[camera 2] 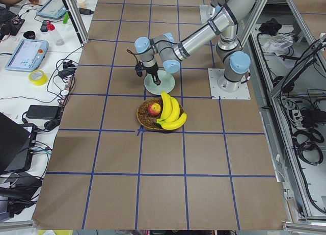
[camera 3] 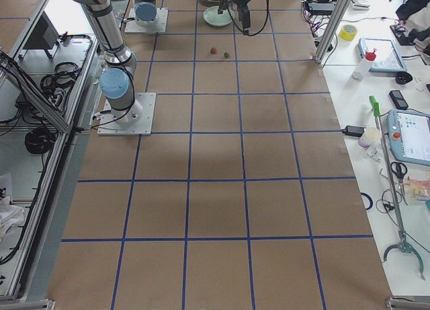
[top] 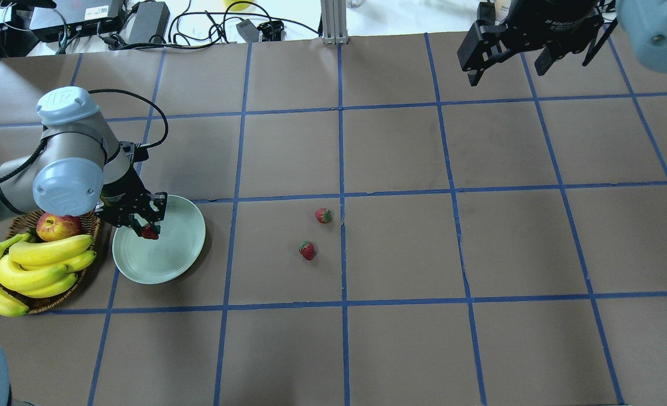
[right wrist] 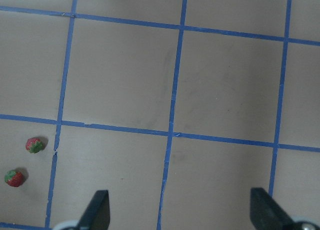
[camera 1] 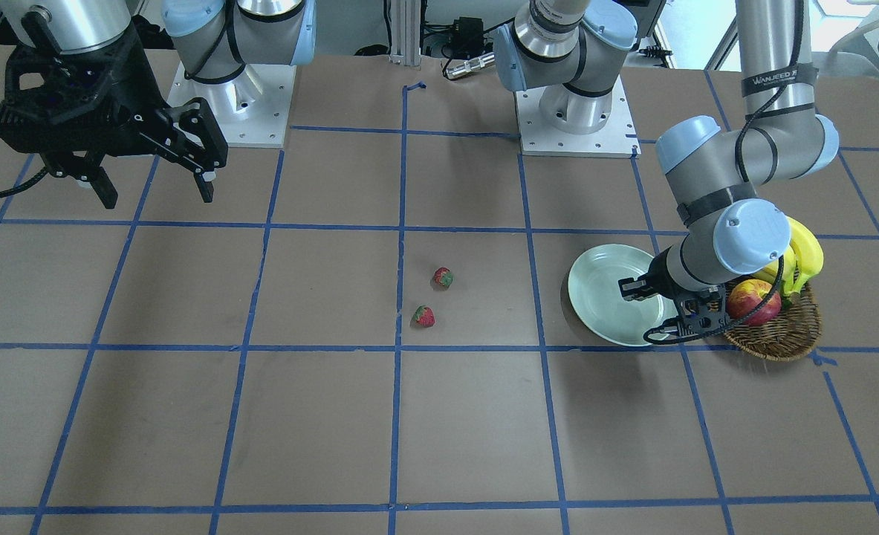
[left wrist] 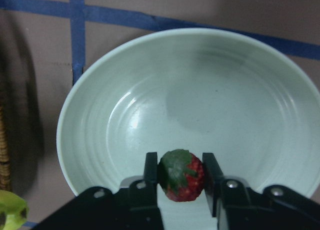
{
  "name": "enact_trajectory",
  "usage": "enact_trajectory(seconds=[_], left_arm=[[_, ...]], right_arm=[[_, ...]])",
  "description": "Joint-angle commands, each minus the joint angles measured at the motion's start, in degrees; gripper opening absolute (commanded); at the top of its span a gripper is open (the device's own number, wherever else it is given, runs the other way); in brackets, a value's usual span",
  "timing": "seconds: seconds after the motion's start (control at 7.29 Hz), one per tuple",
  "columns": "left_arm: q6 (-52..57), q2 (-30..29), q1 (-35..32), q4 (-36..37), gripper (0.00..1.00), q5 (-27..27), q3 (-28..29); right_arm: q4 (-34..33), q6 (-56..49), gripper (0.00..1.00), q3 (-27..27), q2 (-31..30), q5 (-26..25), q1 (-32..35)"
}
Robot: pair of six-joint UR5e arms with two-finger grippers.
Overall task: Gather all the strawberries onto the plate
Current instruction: 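Lower the held strawberry onto the plate and open the left gripper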
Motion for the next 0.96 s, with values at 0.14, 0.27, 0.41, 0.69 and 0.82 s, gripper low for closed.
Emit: enact_trajectory(seconds=[0.14, 0.27, 0.41, 0.69, 0.82], left_arm=[[0.38, -0.41, 0.03, 0.13, 1.0, 0.88, 0.25], [-0.05, 0.55, -0.06, 0.39, 1.0, 0.44, 0.51], [-0.31, 1.16, -1.1, 0.66, 1.0, 0.18, 1.03], [-6.07, 2.66, -8.53, -0.47, 1.0, -4.28, 5.06], [-13.77, 2.93, -13.72, -0.22, 1.0, -6.14, 5.34]], right_arm=[[0.0, -0.02, 1.0, 0.09, 0.0, 0.0, 0.02], [0.0, 0.06, 1.0, 0.0, 0.0, 0.09, 0.02], [0.0, 0.07, 1.0, 0.09, 0.0, 0.09, 0.02], [0.0, 0.07, 1.0, 0.09, 0.09, 0.09, 0.02], [0.0, 0.07, 1.0, 0.0, 0.0, 0.09, 0.02]])
